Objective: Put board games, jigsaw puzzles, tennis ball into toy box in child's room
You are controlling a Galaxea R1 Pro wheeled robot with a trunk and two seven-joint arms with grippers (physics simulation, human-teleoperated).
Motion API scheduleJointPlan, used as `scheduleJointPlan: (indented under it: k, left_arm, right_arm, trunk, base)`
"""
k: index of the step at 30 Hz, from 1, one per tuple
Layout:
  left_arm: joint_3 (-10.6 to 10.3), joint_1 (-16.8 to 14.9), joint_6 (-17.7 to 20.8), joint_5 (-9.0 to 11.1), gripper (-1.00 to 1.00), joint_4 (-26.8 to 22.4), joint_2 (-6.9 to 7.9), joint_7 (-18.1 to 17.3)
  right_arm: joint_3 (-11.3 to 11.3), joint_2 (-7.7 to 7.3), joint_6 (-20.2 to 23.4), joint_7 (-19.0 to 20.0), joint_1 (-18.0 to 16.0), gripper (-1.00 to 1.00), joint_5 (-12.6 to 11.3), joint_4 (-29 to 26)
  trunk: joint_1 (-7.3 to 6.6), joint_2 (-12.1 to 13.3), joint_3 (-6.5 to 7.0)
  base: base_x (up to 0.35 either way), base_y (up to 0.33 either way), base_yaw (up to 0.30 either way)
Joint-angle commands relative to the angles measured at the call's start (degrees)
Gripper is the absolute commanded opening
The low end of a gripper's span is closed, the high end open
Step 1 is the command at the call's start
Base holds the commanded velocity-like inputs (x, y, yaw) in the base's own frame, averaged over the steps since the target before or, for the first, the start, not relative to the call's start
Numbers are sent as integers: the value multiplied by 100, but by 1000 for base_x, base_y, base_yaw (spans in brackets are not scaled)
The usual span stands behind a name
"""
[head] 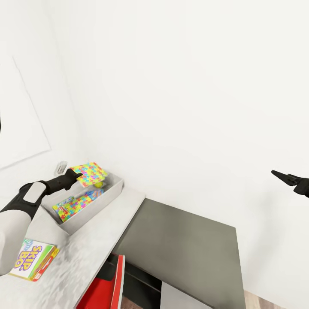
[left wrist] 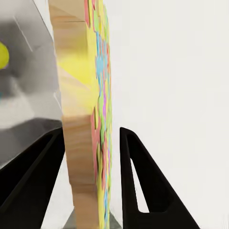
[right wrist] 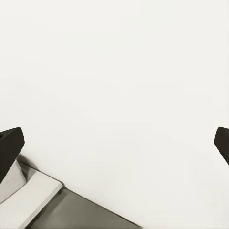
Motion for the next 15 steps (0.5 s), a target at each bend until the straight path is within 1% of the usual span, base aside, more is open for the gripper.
scheduleJointPlan:
  k: [1,4,5,8,10,12,15]
  left_arm:
    - [37,-14,25,-16,-100,39,-5,-12]
    - [37,-28,-85,-116,-100,143,-16,-24]
    - [37,-60,-244,-148,-100,170,-92,-10]
    - [35,-90,-569,-178,-100,179,-116,46]
    - [32,-103,-711,-324,-100,181,-113,93]
    - [38,-153,-797,-722,-100,186,-126,138]
    - [53,-231,-824,-947,-100,240,-137,142]
  right_arm:
    - [-5,-4,43,12,-8,100,-12,-1]
    - [1,-13,55,18,-8,100,-12,-1]
    - [1,-16,60,69,-7,100,-12,-2]
    - [-3,-16,62,92,-7,100,-12,-2]
    - [-3,-16,62,105,-6,100,-12,-2]
    - [-3,-13,63,123,-6,100,-12,-2]
    - [-4,-15,63,130,-6,100,-12,-2]
  trunk:
    - [3,-14,-22]
    - [3,-14,-48]
    - [3,-14,-57]
    - [3,-14,-84]
    - [3,-14,-101]
    - [3,-14,-119]
    - [3,-14,-145]
  base:
    - [0,0,0]
    - [0,0,0]
    - [0,0,0]
    - [0,0,0]
    - [0,0,0]
    - [0,0,0]
    - [0,0,0]
